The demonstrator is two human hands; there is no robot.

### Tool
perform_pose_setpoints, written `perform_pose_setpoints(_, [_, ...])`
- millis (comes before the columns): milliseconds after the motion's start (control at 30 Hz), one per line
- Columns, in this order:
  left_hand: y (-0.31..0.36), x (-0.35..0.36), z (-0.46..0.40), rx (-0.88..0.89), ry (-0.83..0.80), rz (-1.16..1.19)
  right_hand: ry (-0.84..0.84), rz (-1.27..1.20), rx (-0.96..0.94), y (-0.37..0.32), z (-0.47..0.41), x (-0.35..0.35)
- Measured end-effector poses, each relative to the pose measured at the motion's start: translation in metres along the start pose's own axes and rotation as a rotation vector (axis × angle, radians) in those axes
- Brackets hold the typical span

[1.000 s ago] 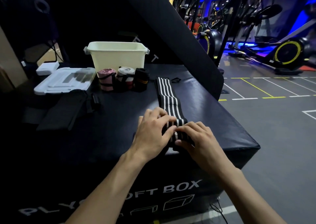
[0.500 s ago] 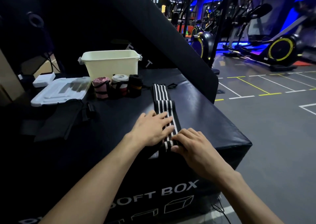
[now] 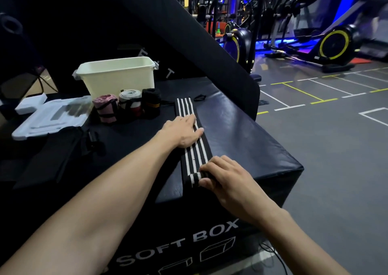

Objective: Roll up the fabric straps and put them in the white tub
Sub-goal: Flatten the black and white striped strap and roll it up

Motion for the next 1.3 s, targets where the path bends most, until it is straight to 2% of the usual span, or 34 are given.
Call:
perform_pose_setpoints(167, [-0.017,0.008,-0.035,-0.004,-0.120,-0.025,-0.004,-0.007,-0.014,0.002,-0.003,0.000])
perform_pose_setpoints(267, [-0.025,0.007,-0.047,0.030,-0.015,0.047,-0.016,-0.011,-0.023,0.002,-0.003,0.000])
perform_pose_setpoints(433, [-0.023,0.001,-0.048,0.254,0.261,0.187,0.010,-0.011,-0.055,0.002,-0.004,0.000])
perform_pose_setpoints(567, [-0.028,0.005,-0.055,0.329,0.219,0.324,0.032,0.014,-0.072,0.001,-0.004,0.001])
perform_pose_setpoints(700, [-0.026,0.002,-0.058,0.284,0.159,0.308,0.046,0.078,-0.078,-0.002,-0.005,-0.001])
perform_pose_setpoints(767, [-0.026,0.000,-0.056,0.284,0.209,0.313,0.042,0.078,-0.075,-0.003,-0.005,-0.002])
perform_pose_setpoints(867, [-0.026,-0.004,-0.048,0.316,0.374,0.301,0.019,0.061,-0.048,-0.003,-0.006,-0.002])
perform_pose_setpoints(933, [-0.024,-0.004,-0.049,0.342,0.405,0.265,-0.002,0.051,-0.022,-0.002,-0.009,-0.001])
perform_pose_setpoints(1133, [-0.026,-0.005,-0.046,0.395,0.283,0.293,-0.034,0.054,0.007,-0.003,-0.013,0.001])
perform_pose_setpoints(1300, [-0.031,-0.002,-0.024,0.529,-0.092,0.329,-0.009,0.044,0.019,-0.006,-0.016,0.002])
Point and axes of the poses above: each hand's wrist, its own z-axis away from the middle knuckle, its own x-axis out of the palm, y = z × x, the point moved 5 cm from there along -z, towards the middle knuckle, and after that the axes turned 13 degrees about -y, right-handed, at the moved point
